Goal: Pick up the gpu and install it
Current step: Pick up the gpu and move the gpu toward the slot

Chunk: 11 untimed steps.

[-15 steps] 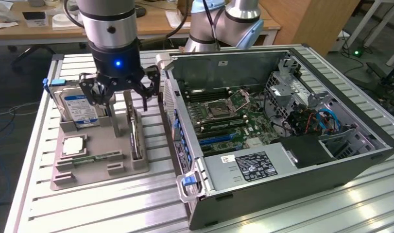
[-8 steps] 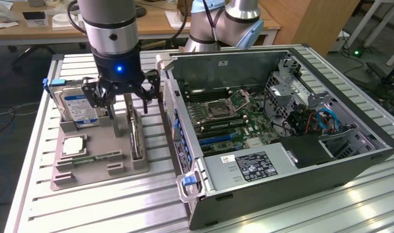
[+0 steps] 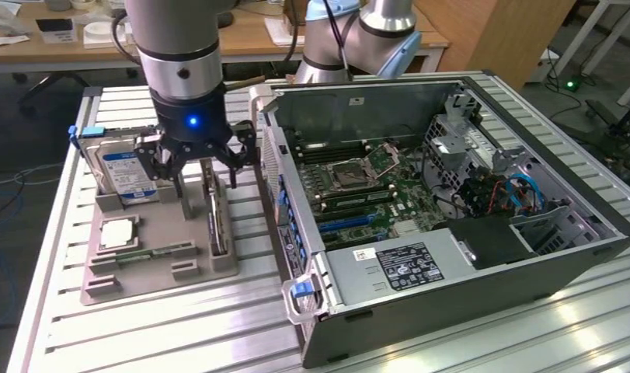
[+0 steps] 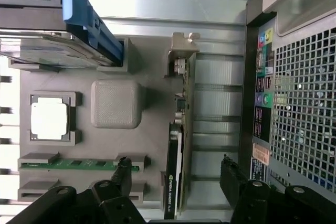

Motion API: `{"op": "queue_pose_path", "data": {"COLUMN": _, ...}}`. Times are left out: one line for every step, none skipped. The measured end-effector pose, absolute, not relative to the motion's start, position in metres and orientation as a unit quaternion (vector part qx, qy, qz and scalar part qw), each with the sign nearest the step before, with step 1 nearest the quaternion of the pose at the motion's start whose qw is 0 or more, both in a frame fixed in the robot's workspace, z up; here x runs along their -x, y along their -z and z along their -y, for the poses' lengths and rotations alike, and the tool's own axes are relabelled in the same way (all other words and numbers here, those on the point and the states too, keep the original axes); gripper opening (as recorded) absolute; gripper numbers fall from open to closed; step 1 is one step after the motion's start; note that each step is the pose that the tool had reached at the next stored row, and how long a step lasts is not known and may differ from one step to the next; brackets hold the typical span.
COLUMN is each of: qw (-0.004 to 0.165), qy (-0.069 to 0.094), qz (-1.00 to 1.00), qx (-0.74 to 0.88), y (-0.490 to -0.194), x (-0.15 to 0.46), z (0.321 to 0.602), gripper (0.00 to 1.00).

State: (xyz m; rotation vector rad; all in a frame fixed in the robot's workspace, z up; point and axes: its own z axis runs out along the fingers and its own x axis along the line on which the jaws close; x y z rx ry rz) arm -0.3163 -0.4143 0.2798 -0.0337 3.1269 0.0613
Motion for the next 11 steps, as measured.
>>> {"op": "queue_pose_path", "data": {"qw": 0.007, "qy": -0.02, "qz": -1.0, "qx": 0.011, "y": -0.278, "x": 0.316, "z": 0.414, "gripper": 0.78}}
{"op": "queue_pose_path", "data": {"qw": 0.007, "qy": -0.02, "qz": -1.0, "qx": 0.011, "y": -0.276, "x": 0.316, "z": 0.414, "gripper": 0.78}}
{"op": "queue_pose_path", "data": {"qw": 0.007, "qy": -0.02, "qz": -1.0, "qx": 0.011, "y": -0.274, "x": 0.316, "z": 0.414, "gripper": 0.78}}
{"op": "queue_pose_path", "data": {"qw": 0.007, "qy": -0.02, "qz": -1.0, "qx": 0.011, "y": -0.273, "x": 0.316, "z": 0.414, "gripper": 0.78}}
{"op": "queue_pose_path", "data": {"qw": 0.007, "qy": -0.019, "qz": -1.0, "qx": 0.011, "y": -0.271, "x": 0.316, "z": 0.414, "gripper": 0.78}}
{"op": "queue_pose_path", "data": {"qw": 0.007, "qy": -0.019, "qz": -1.0, "qx": 0.011, "y": -0.269, "x": 0.316, "z": 0.414, "gripper": 0.78}}
{"op": "queue_pose_path", "data": {"qw": 0.007, "qy": -0.019, "qz": -1.0, "qx": 0.011, "y": -0.267, "x": 0.316, "z": 0.414, "gripper": 0.78}}
{"op": "queue_pose_path", "data": {"qw": 0.007, "qy": -0.019, "qz": -1.0, "qx": 0.011, "y": -0.265, "x": 0.316, "z": 0.414, "gripper": 0.78}}
{"op": "queue_pose_path", "data": {"qw": 0.007, "qy": -0.019, "qz": -1.0, "qx": 0.011, "y": -0.263, "x": 0.316, "z": 0.414, "gripper": 0.78}}
{"op": "queue_pose_path", "data": {"qw": 0.007, "qy": -0.019, "qz": -1.0, "qx": 0.011, "y": -0.262, "x": 0.316, "z": 0.414, "gripper": 0.78}}
{"op": "queue_pose_path", "data": {"qw": 0.007, "qy": -0.02, "qz": -1.0, "qx": 0.011, "y": -0.26, "x": 0.316, "z": 0.414, "gripper": 0.78}}
